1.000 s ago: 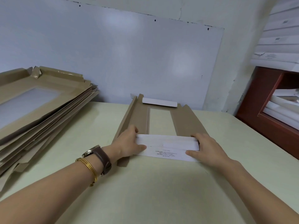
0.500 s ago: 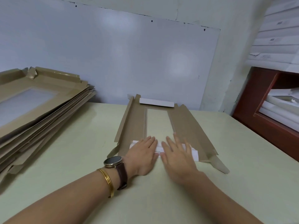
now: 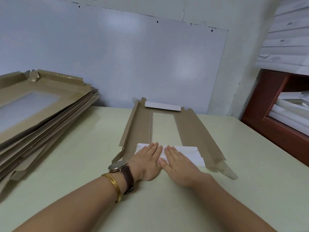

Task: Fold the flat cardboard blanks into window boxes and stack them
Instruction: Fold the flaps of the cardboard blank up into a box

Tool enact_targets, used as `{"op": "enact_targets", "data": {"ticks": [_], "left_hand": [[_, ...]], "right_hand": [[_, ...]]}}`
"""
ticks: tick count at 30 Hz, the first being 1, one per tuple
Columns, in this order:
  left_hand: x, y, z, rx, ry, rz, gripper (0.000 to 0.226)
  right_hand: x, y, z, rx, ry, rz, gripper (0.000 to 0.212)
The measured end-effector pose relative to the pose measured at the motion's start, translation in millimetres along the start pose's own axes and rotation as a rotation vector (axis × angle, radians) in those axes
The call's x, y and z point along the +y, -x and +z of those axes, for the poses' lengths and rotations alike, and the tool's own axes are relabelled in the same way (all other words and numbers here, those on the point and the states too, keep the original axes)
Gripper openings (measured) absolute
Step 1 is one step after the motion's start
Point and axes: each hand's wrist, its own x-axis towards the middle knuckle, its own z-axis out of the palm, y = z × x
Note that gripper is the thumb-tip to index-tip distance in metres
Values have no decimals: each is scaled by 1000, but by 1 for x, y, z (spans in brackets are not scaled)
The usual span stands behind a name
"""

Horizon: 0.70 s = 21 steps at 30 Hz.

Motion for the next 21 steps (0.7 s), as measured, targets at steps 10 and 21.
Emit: {"op": "enact_targets", "data": {"ticks": [10, 21], "left_hand": [[-2, 3, -4, -45, 60, -80, 75], [-12, 11, 0, -14, 47, -161, 84]], "right_hand": [[28, 8, -7, -48, 10, 52, 77], [38, 13, -12, -49, 25, 137, 84]]}}
